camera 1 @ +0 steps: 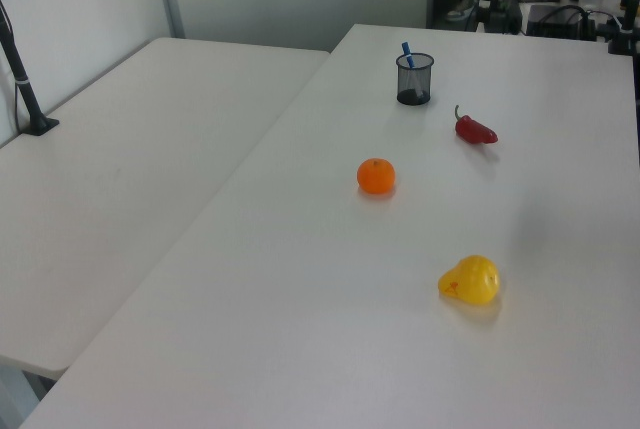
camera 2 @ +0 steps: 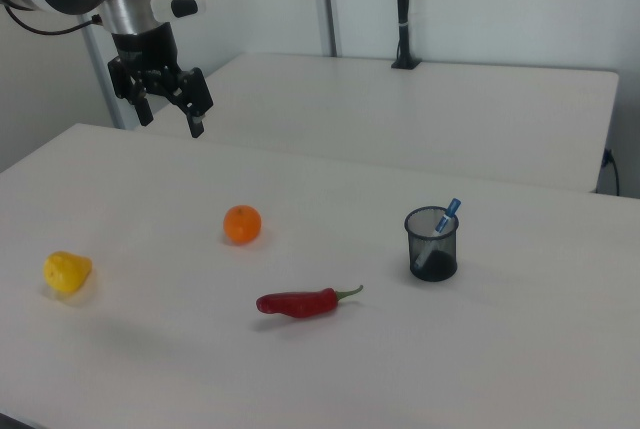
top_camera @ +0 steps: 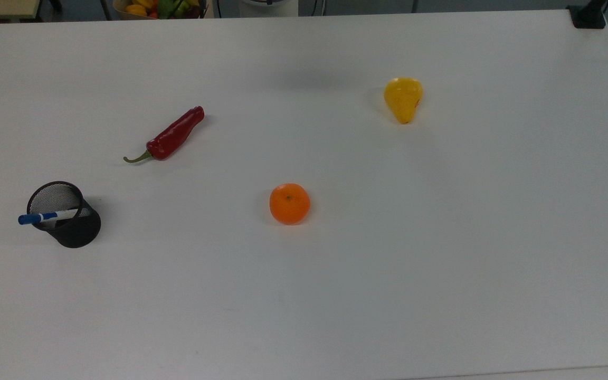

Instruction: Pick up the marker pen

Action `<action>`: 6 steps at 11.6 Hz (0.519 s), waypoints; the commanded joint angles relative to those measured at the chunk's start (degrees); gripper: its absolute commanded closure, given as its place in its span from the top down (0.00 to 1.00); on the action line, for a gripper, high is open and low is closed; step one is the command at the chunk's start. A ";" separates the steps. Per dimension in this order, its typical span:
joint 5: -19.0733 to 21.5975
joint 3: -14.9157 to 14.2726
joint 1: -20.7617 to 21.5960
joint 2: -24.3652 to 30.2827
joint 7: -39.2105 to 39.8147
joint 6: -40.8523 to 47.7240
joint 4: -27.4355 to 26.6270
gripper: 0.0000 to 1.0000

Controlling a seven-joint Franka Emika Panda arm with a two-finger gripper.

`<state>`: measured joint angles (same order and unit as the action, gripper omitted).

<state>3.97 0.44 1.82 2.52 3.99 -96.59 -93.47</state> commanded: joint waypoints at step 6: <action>0.07 -1.67 0.12 1.26 1.72 -0.27 -0.84 1.00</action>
<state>3.97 -0.36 1.72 2.62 4.16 -96.59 -93.43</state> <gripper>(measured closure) 0.000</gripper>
